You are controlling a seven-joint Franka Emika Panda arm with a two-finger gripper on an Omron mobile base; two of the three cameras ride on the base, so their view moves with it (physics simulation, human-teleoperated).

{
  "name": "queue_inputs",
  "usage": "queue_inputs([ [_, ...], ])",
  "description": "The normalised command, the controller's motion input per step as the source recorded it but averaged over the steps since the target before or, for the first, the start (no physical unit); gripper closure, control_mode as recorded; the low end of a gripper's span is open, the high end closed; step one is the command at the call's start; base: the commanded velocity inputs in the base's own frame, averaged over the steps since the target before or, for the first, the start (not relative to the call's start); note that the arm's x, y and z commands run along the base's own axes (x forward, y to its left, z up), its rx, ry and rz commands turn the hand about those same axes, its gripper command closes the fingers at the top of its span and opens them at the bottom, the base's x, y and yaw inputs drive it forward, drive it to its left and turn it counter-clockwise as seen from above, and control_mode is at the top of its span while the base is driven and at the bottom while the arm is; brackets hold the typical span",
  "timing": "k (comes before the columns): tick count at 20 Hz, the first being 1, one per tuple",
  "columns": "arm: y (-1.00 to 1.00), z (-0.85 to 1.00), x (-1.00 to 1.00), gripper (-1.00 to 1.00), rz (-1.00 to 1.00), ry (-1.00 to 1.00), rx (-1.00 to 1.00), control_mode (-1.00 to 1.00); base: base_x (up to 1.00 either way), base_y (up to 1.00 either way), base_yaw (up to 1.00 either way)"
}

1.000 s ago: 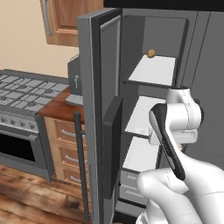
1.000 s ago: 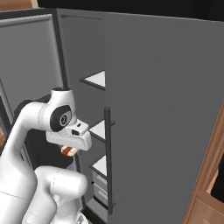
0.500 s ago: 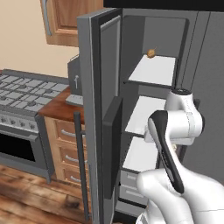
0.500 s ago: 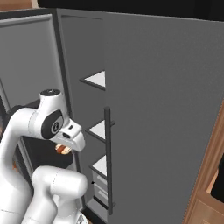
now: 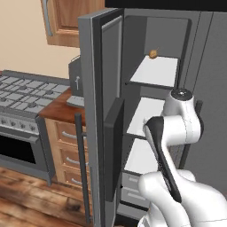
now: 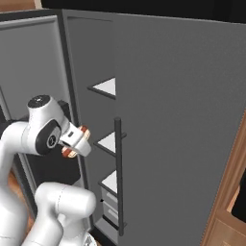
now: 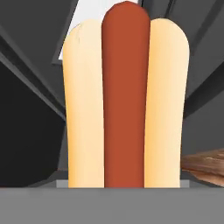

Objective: Store the hot dog in the freezer for long-term storage. Close the freezer door after placing the cooked food.

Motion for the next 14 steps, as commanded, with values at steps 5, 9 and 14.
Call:
queue_inputs([
  [5,0.01,0.63,0.21,1.00,-0.07,-0.18,-0.13,-1.00,0.00,0.00,0.00],
  [9,0.00,0.66,0.07,1.00,-0.10,-0.14,-0.06,-1.00,0.00,0.00,0.00],
  [14,0.00,0.60,0.19,1.00,-0.07,-0.02,-0.05,-1.00,0.00,0.00,0.00],
])
